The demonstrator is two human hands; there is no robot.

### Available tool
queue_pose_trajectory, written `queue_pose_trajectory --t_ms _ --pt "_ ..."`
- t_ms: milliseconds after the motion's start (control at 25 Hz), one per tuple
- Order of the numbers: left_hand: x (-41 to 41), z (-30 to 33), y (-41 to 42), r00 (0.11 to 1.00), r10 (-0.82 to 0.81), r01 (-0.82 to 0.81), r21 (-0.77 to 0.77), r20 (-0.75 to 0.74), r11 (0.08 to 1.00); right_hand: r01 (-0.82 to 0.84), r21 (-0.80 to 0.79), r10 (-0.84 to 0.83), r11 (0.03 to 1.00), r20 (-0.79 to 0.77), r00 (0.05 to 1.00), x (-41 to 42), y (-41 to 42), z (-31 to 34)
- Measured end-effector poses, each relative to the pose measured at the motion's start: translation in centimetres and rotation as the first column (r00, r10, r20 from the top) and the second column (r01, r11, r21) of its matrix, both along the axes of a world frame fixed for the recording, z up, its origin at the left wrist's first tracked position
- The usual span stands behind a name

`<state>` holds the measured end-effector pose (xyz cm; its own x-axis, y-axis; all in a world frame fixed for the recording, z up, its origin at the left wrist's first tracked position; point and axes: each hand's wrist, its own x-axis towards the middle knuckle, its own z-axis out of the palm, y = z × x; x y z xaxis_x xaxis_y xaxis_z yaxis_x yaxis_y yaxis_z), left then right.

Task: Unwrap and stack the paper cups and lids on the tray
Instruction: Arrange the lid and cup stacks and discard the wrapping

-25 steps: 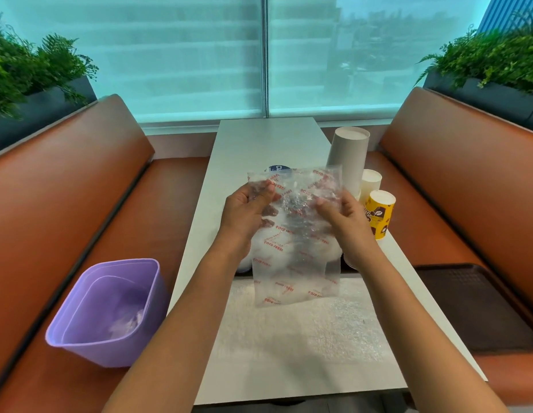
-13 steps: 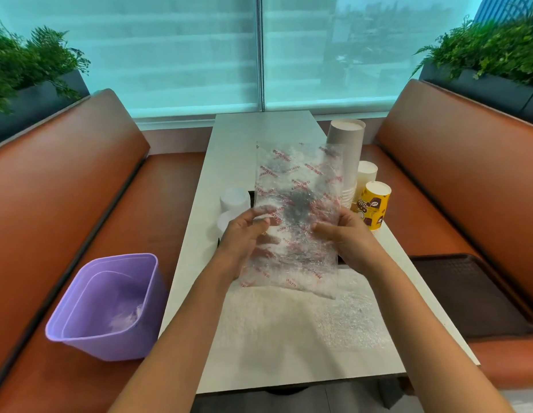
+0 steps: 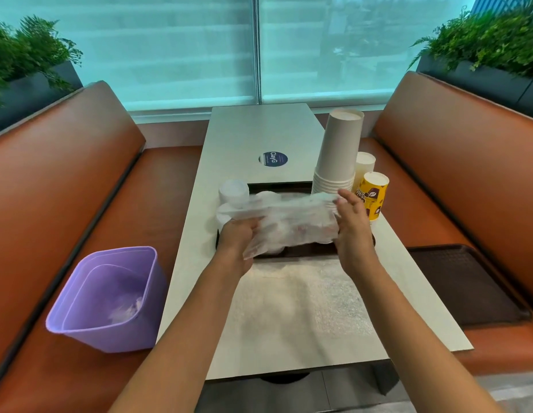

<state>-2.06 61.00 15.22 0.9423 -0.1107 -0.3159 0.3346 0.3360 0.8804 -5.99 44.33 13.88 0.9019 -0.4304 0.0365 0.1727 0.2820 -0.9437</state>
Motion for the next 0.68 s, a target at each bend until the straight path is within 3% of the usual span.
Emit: queue_pose_trajectory --t_ms 80,280,440,560,680 --pt "0.4 0.2 -0.1 0.997 0.075 -0.076 -0.053 -0.015 0.996 0.127 -0.124 -0.109 0.984 0.138 0.984 -0.7 0.5 -0.8" --pt "0.4 1.6 0.2 0.983 0.183 -0.182 -0.085 -0.003 0.980 -0.060 -0.276 0.088 0.959 0.090 0.992 -1.1 1.6 -0.9" --pt "0.4 3.0 0.4 0.972 0.192 -0.184 0.070 -0.134 0.981 -0.181 -0.189 0.198 0.965 0.077 0.977 -1.2 1.2 -0.4" --pt "1.4 3.1 0.9 0.964 0.221 -0.219 0.028 -0.145 0.975 -0.312 -0.081 0.317 0.947 0.058 0.947 -1.5 0.6 -0.3" --pt "1.9 2.7 0.7 0.972 0.200 -0.194 0.060 -0.119 0.979 -0.394 -0.086 0.383 0.915 -0.119 0.916 -1.3 0.9 -0.3"
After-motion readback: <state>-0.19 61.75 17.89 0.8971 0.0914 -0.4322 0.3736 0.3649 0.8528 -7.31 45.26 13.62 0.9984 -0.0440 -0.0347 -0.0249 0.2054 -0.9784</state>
